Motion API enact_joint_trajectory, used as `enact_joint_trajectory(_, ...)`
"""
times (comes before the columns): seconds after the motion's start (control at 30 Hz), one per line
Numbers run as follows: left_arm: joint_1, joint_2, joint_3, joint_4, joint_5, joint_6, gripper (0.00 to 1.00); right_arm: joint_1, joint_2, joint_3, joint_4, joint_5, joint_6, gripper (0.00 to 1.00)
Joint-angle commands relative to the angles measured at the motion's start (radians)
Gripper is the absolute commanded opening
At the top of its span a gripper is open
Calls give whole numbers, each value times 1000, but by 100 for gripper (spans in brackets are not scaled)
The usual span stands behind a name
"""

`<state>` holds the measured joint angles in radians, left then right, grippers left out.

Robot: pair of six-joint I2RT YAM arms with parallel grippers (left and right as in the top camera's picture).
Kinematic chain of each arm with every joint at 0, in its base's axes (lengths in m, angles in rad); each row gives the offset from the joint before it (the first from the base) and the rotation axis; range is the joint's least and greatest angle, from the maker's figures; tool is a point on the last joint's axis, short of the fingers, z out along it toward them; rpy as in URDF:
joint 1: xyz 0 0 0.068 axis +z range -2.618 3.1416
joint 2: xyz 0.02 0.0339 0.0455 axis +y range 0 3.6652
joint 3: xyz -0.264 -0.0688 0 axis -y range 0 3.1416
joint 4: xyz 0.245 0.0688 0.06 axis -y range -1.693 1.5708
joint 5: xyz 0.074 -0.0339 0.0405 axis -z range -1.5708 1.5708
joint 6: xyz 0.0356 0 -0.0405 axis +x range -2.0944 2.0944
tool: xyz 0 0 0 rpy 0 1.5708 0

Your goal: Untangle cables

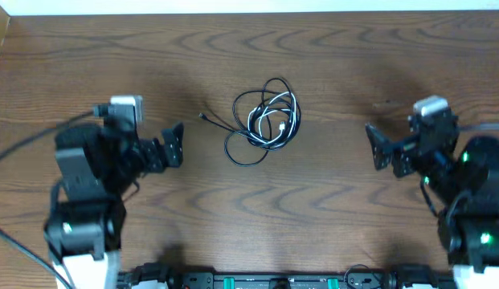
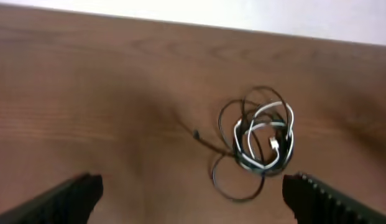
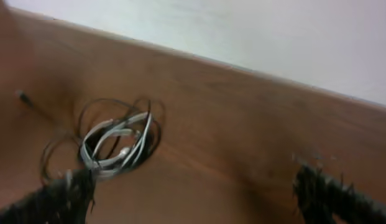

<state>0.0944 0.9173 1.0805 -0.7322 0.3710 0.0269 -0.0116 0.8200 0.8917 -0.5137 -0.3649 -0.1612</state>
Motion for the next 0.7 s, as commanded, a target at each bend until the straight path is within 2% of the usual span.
enact_joint_trajectory(0.0, -2, 150, 204, -148, 14, 52, 98, 0, 109, 129, -85, -81, 6, 99)
enact_joint_trajectory(0.03, -11, 224, 291, -220, 14, 59, 98, 0, 178, 194, -148, -91, 6, 99)
enact_joint_trajectory(0.2, -84, 447, 568, -392, 8, 111, 98, 0, 380, 382, -338, -103, -53, 99)
enact_joint_trajectory(0.3, -143, 545, 676, -473, -34, 111, 98, 0, 468, 451, -381, -122, -68, 99)
enact_joint_trajectory(0.5, -237, 709, 702, -455, -43, 111, 98, 0, 546, 456, -312, -167, -32, 99)
enact_joint_trajectory(0.57, -242, 755, 702, -447, 0, 92, 98, 0, 556, 455, -308, -209, -6, 99)
enact_joint_trajectory(0.67, -243, 820, 702, -416, 150, 88, 98, 7, 565, 454, -307, -259, -8, 99)
